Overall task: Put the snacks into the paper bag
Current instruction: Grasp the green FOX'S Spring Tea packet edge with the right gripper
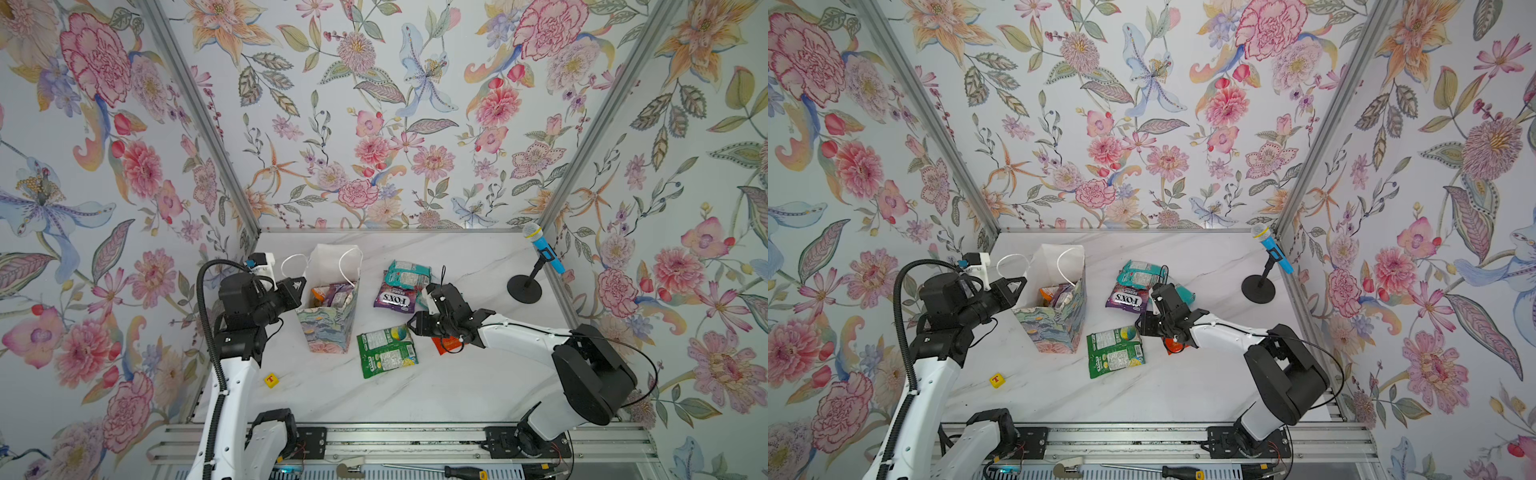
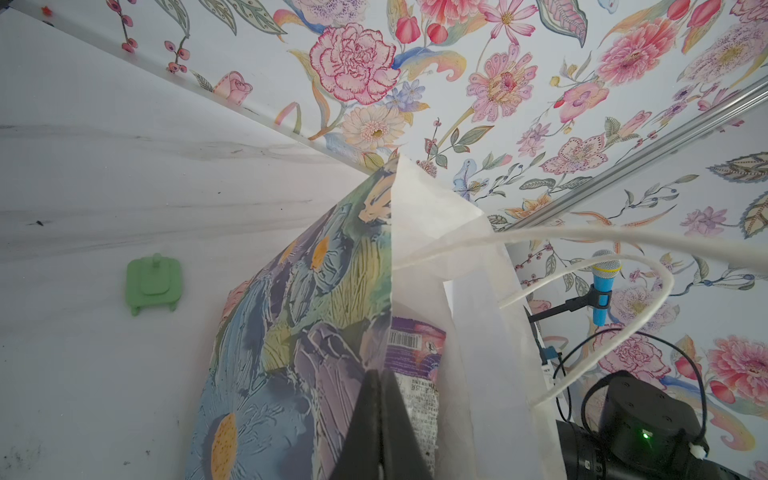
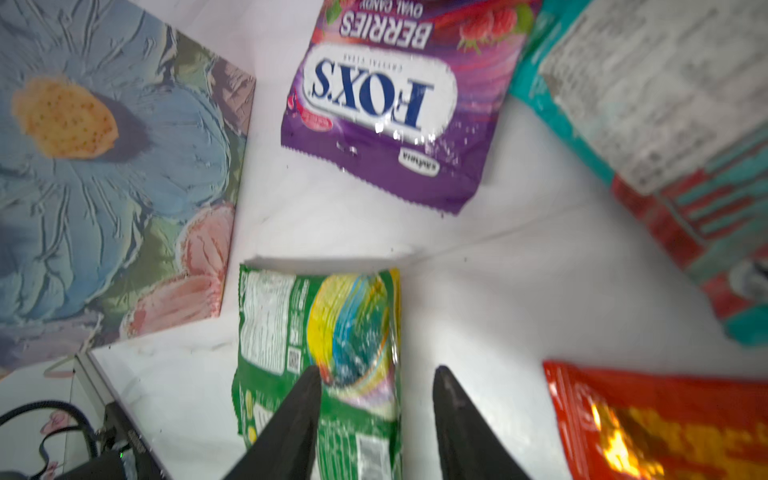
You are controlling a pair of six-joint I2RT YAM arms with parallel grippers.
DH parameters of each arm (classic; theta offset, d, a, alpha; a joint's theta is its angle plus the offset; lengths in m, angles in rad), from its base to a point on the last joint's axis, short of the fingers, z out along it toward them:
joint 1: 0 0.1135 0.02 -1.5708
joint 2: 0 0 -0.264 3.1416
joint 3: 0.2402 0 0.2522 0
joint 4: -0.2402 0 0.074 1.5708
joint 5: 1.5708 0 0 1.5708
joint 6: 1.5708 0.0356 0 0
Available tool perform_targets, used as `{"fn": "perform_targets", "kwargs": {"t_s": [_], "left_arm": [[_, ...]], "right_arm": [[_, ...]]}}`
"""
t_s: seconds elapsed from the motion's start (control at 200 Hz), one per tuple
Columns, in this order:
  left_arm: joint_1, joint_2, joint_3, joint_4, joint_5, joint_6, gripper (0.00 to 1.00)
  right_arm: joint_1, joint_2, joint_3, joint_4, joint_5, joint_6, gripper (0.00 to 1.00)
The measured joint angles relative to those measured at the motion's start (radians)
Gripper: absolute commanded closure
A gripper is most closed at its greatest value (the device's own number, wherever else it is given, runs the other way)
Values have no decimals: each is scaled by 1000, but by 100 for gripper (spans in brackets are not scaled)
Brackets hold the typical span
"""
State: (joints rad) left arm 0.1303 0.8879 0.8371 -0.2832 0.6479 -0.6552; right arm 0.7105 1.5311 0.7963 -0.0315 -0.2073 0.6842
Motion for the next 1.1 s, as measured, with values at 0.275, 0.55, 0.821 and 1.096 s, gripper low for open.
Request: {"fn": "perform_targets", "kwargs": {"t_s": [0.275,0.55,0.821,1.096], "left_arm": [[0,0,0,0,0,0,98],[0,0,0,0,0,0,98],[0,0,0,0,0,0,98],[0,-1,0,-3,0,0,98]], "right_arm": [[102,-103,-147,1,11,123,53],[113,-81,-195,77,0,203,61],[106,-13,-185,129,-10,206,86],[26,92,-45,117,-38,100,63]]}}
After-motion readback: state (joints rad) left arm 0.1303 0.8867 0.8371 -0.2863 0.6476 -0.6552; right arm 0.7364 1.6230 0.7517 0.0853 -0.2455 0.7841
